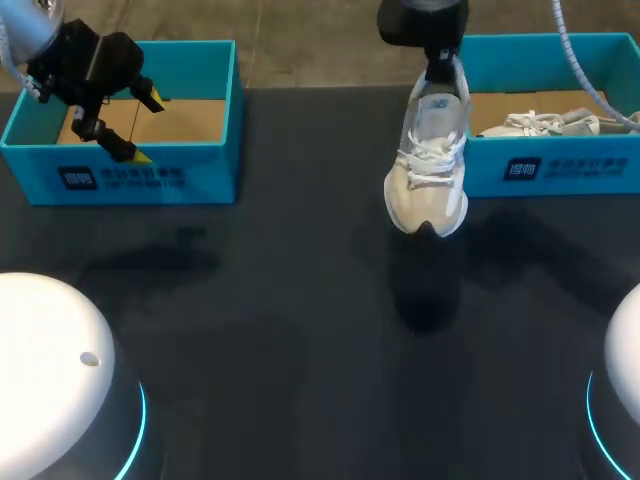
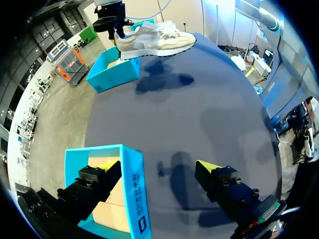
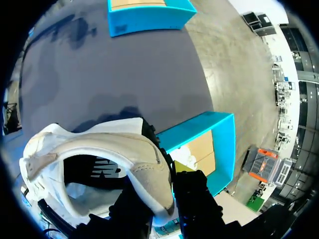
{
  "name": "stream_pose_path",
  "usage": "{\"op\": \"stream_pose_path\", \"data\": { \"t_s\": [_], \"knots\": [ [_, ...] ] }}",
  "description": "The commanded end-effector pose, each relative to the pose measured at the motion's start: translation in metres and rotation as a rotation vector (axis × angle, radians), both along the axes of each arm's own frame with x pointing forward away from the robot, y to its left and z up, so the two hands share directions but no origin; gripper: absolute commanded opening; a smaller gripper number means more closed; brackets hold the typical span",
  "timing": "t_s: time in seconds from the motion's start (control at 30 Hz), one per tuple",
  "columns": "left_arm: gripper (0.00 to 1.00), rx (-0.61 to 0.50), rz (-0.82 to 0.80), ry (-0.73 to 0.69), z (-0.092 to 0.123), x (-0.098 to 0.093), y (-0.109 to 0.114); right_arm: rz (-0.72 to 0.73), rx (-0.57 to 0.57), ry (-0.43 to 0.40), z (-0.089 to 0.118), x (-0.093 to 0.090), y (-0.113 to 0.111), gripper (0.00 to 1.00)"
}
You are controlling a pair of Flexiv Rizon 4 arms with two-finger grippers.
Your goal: Take the shoe out of the shoebox, open the shoe tongue, remove and reinsert the insole, then place the shoe into the shoebox
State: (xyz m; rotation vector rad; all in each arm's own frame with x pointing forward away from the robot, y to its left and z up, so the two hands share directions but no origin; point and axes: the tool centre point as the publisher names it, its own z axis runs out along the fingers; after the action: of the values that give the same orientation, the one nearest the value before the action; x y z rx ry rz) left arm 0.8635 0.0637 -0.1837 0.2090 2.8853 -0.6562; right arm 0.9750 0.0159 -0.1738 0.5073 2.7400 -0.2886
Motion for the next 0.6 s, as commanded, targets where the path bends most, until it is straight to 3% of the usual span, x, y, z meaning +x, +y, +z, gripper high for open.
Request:
{"op": "stream_pose_path", "data": {
  "t_s": [0.03, 0.47, 0.6],
  "knots": [
    [1.0, 0.003, 0.0, -0.001, 0.001, -0.001, 0.0, 0.004, 0.007, -0.003, 0.0, -0.001, -0.002, 0.0],
    [1.0, 0.003, 0.0, -0.001, 0.001, -0.001, 0.0, 0.004, 0.007, -0.003, 0.0, -0.001, -0.002, 0.0],
    [1.0, 0.003, 0.0, -0.001, 0.001, -0.001, 0.0, 0.005, 0.004, -0.005, -0.001, 0.014, -0.017, 0.0]
  ]
}}
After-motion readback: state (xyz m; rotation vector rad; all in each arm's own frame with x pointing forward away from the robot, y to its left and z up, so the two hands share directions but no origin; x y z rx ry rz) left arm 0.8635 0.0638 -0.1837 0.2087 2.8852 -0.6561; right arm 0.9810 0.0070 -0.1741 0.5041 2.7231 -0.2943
